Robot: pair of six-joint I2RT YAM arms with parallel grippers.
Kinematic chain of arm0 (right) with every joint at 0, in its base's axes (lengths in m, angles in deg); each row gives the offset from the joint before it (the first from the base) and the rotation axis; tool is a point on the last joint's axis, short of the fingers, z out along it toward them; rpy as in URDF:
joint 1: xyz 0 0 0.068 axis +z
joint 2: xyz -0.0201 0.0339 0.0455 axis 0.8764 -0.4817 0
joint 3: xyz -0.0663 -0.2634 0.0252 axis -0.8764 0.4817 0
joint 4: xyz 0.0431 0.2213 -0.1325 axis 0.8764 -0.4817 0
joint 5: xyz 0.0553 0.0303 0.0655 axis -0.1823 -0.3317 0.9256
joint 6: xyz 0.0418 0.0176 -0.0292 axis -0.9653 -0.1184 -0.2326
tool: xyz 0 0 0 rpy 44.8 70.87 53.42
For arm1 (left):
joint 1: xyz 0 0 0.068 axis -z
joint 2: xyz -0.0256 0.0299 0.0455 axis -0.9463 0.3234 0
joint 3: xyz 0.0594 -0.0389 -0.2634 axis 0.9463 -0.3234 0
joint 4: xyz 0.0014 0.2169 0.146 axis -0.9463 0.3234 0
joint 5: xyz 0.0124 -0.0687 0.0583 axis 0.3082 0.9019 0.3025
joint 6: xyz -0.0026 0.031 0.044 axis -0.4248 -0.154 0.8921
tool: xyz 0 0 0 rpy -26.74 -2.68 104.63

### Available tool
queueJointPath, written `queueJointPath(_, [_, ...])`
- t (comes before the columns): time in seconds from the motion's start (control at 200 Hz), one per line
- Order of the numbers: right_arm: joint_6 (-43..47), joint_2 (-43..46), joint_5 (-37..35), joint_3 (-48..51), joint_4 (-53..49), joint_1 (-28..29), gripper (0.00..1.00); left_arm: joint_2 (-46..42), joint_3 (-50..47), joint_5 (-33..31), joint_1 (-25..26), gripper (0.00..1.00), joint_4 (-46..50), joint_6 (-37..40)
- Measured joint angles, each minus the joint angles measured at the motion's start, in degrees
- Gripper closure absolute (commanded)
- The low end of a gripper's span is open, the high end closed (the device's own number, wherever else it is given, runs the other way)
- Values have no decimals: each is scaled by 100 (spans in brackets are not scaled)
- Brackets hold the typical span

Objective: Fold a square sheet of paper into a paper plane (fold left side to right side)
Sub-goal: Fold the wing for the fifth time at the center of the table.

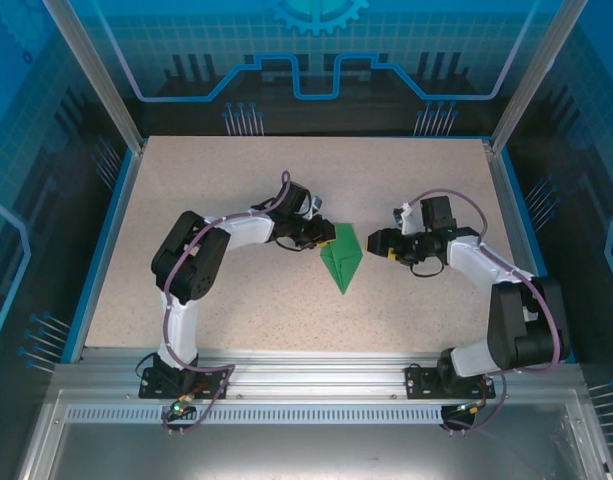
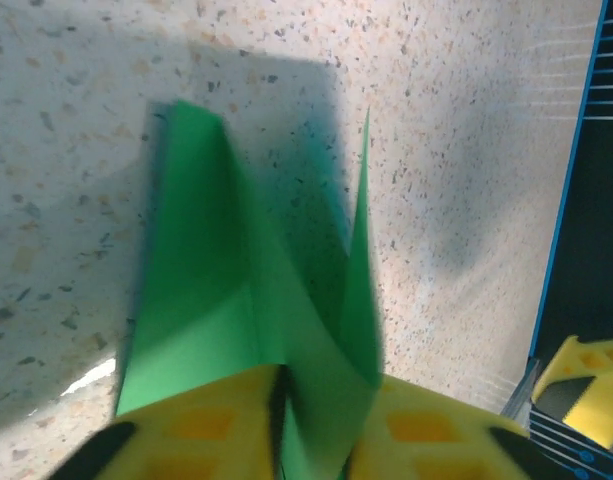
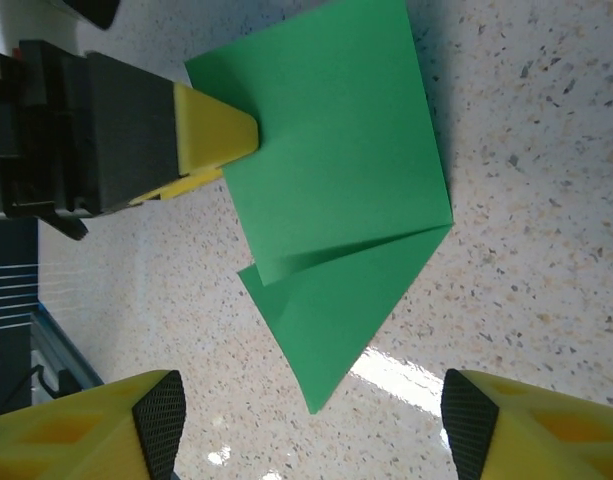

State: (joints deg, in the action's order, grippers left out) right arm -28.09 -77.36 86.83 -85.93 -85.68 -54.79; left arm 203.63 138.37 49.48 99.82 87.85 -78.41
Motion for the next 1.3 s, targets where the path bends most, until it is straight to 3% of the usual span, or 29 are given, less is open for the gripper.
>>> queueJointPath(0.23, [195, -424, 481, -22, 302, -254, 28, -70, -348, 479, -7, 95, -511, 114])
queueJointPath(0.545, [623, -1759, 1226, -616, 684, -282, 28, -492, -970, 1252, -166, 98, -1093, 369])
queueJointPath(0.79, [621, -2317, 1779, -901, 973, -254, 31, -518, -1023, 1543, -181, 98, -1379, 391])
queueJointPath(0.97, [605, -2452, 1971, -903, 1019, -166, 46, -501, -1023, 1606, -181, 98, -1429, 389])
queueJointPath(1.08, [575, -2452, 2044, -896, 1082, -155, 63, -492, -1023, 1606, -181, 96, -1425, 391])
queueJointPath(1.135, [551, -2452, 2087, -883, 1115, -155, 78, -490, -1023, 1606, -181, 92, -1423, 391])
queueJointPath(1.246, [518, -2452, 2107, -826, 1145, -155, 87, -472, -1023, 1604, -181, 79, -1403, 507])
queueJointPath(1.296, [483, -2452, 2103, -800, 1141, -155, 89, -468, -1012, 1596, -188, 68, -1331, 525])
